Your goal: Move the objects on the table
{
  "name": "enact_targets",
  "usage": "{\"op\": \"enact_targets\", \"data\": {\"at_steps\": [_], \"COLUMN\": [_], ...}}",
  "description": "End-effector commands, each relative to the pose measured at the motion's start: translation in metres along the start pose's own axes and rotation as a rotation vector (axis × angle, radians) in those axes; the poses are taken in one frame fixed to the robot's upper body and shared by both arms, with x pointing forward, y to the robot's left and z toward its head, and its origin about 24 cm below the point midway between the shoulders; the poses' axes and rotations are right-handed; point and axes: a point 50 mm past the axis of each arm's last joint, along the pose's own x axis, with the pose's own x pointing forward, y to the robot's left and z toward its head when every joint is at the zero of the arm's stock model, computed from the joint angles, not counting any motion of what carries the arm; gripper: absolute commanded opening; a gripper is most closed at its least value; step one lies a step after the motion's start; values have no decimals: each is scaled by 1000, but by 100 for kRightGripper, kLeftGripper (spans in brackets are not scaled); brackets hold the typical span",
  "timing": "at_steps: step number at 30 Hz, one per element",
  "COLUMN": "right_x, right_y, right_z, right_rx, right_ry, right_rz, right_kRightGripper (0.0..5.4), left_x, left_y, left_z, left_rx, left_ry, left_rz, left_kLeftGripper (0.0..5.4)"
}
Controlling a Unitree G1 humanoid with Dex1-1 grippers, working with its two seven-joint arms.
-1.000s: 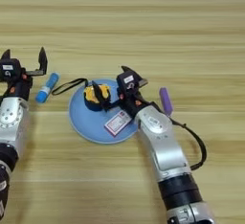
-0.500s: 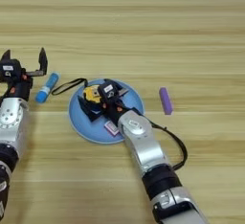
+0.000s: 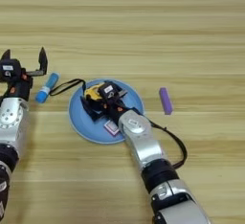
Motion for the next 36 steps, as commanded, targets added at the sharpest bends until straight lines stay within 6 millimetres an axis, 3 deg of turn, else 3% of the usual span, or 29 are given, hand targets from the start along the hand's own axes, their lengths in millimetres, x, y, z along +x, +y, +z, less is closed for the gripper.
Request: {"op": "enact_targets", "data": {"at_steps": [1,9,22,31,36], "right_x": [-3,-5,-15,-29,-43], "right_y": [3,2,-7,-26,-51], "right_z": [-11,-5,23,55,75], "right_rx": [21,21,6,-15,-28], "right_ry": [55,23,-81,-183,-257], "right_rz": [9,5,-33,-107,-207], "right_kRightGripper": [467,467,466,466,466], "left_x": [-1,-1,-1,0,-1], "left_y": [-3,-4,-5,-5,-5], "left_z": [-1,-1,-2,-2,-2], "left_rx": [-1,-1,0,1,1], "left_ry": [8,10,11,10,10], "left_rz": [-7,-7,-8,-8,-8], "left_kLeftGripper": [540,540,540,540,540]}}
